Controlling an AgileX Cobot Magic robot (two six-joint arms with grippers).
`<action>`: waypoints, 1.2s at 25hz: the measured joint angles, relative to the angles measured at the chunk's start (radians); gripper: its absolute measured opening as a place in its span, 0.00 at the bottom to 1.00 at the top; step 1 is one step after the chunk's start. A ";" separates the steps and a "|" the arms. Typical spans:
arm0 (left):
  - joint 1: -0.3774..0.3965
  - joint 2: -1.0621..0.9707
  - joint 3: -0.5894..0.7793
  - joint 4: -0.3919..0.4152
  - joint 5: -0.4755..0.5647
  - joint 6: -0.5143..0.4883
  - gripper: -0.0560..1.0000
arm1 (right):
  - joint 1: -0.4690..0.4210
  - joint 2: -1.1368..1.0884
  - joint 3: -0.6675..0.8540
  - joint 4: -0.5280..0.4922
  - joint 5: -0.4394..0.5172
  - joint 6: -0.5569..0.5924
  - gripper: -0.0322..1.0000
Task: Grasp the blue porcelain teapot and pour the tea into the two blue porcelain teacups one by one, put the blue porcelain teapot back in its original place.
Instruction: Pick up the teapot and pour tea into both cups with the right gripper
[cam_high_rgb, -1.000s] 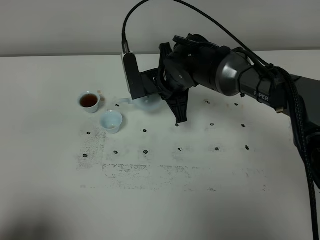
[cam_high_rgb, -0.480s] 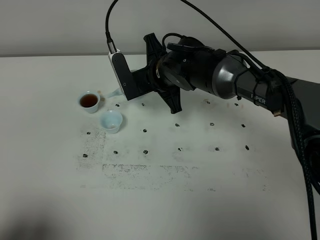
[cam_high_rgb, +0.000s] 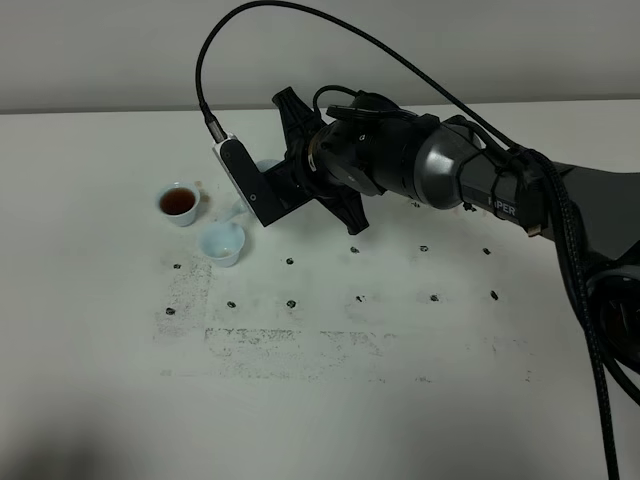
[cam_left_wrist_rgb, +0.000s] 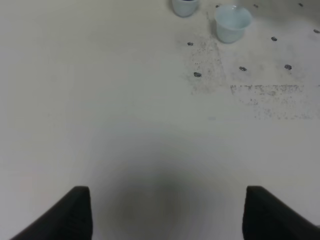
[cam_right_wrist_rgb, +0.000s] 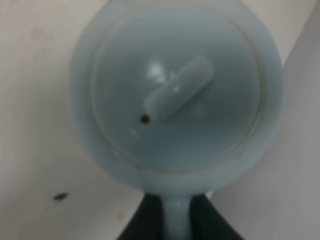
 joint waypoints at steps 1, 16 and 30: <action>0.000 0.000 0.000 0.000 0.000 0.000 0.63 | 0.000 0.001 0.007 -0.001 -0.014 -0.016 0.07; 0.000 0.000 0.000 0.000 0.000 0.000 0.63 | 0.007 0.002 0.031 -0.038 -0.171 -0.056 0.07; 0.000 0.000 0.000 0.000 0.000 0.000 0.63 | 0.007 0.002 0.031 -0.078 -0.219 -0.151 0.07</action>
